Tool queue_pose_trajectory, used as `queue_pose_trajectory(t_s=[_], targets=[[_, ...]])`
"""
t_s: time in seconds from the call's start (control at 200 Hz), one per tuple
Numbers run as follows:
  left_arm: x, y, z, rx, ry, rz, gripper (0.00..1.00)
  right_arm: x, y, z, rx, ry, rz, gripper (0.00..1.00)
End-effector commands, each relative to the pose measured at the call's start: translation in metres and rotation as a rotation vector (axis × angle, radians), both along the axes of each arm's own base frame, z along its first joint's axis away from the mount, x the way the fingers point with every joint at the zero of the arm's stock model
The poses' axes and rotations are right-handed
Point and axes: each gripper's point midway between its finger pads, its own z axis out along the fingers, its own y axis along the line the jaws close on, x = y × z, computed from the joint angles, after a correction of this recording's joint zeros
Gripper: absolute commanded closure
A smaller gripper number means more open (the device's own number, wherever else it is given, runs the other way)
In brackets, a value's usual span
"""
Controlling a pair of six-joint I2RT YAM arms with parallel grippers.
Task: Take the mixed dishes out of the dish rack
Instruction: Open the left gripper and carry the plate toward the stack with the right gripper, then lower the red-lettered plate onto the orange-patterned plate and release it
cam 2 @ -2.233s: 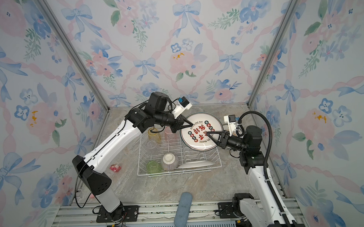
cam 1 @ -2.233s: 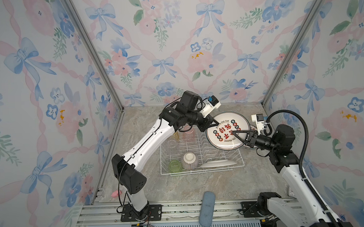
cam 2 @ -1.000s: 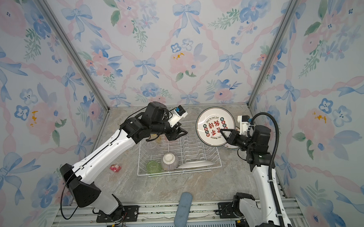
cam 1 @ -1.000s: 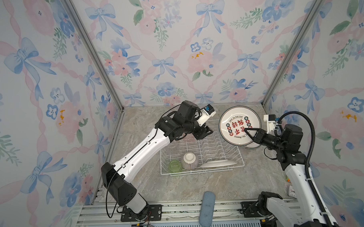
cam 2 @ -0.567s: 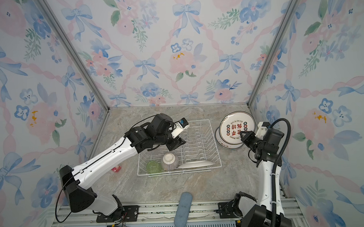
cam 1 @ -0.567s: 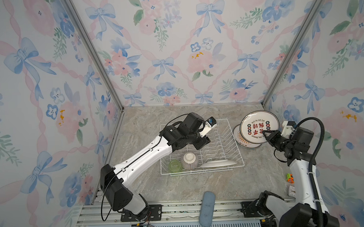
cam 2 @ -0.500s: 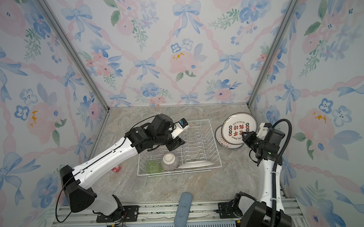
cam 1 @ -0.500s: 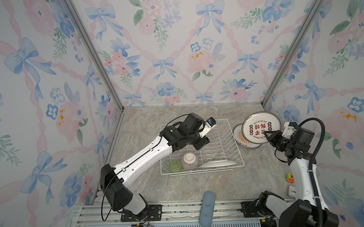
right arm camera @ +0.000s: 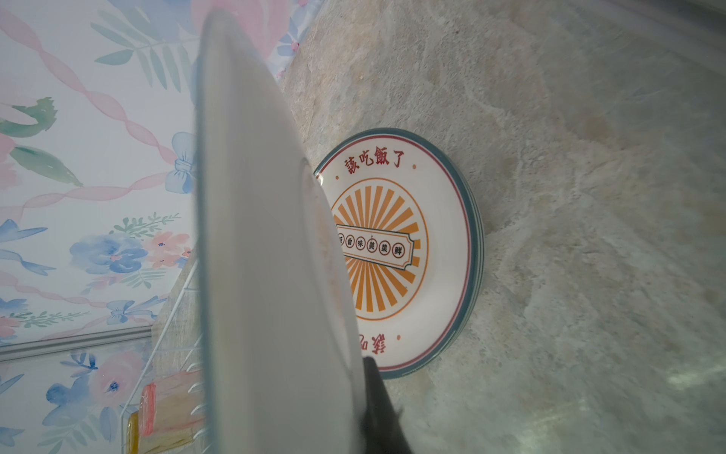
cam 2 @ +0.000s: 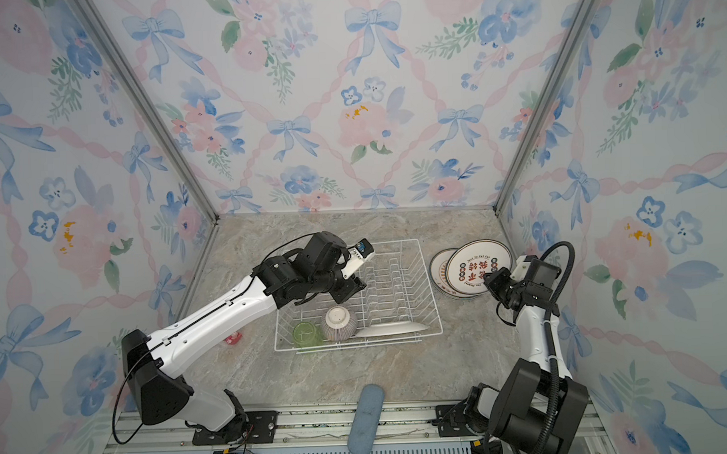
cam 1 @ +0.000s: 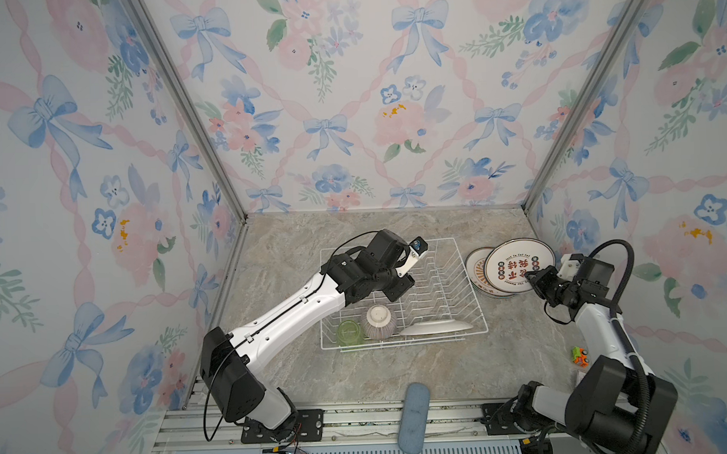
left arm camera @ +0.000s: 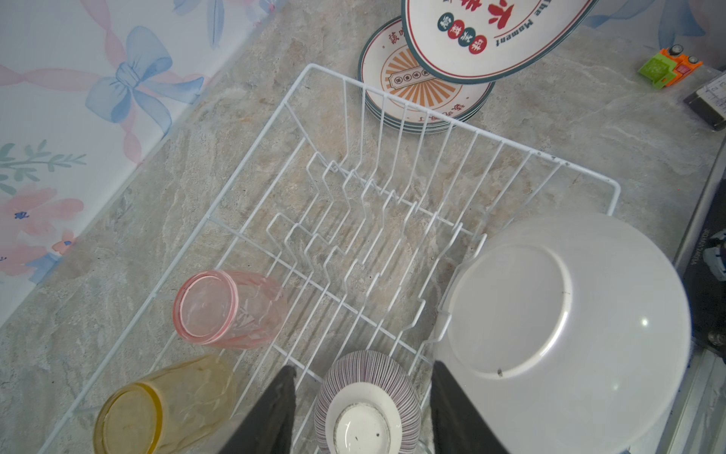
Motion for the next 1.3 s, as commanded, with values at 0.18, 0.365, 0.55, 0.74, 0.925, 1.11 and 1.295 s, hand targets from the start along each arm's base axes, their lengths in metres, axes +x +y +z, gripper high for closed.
queue_pose_trajectory(t_s=[0.18, 0.365, 0.55, 0.74, 0.925, 1.11, 1.295], targets=[[0.004, -0.010, -0.009, 0.004, 0.020, -0.003, 0.50, 0.014, -0.008, -0.008, 0.022, -0.026, -0.003, 1.00], [0.006, -0.012, -0.014, 0.017, 0.022, -0.008, 0.51, 0.019, -0.005, -0.021, 0.072, -0.018, 0.009, 1.00], [0.008, -0.013, -0.015, 0.023, 0.021, -0.008, 0.51, 0.024, -0.005, -0.035, 0.104, 0.010, 0.010, 1.00], [0.010, -0.013, -0.021, 0.035, 0.028, -0.006, 0.52, 0.027, -0.005, -0.048, 0.115, 0.039, 0.011, 0.99], [0.010, -0.014, -0.025, 0.041, 0.033, -0.008, 0.52, 0.029, -0.005, -0.061, 0.115, 0.069, 0.010, 0.98], [0.010, -0.013, -0.026, 0.047, 0.034, -0.004, 0.52, 0.029, -0.004, -0.070, 0.118, 0.094, 0.015, 0.95], [0.008, -0.011, -0.028, 0.049, 0.037, -0.004, 0.52, 0.025, -0.004, -0.073, 0.109, 0.118, 0.022, 0.85]])
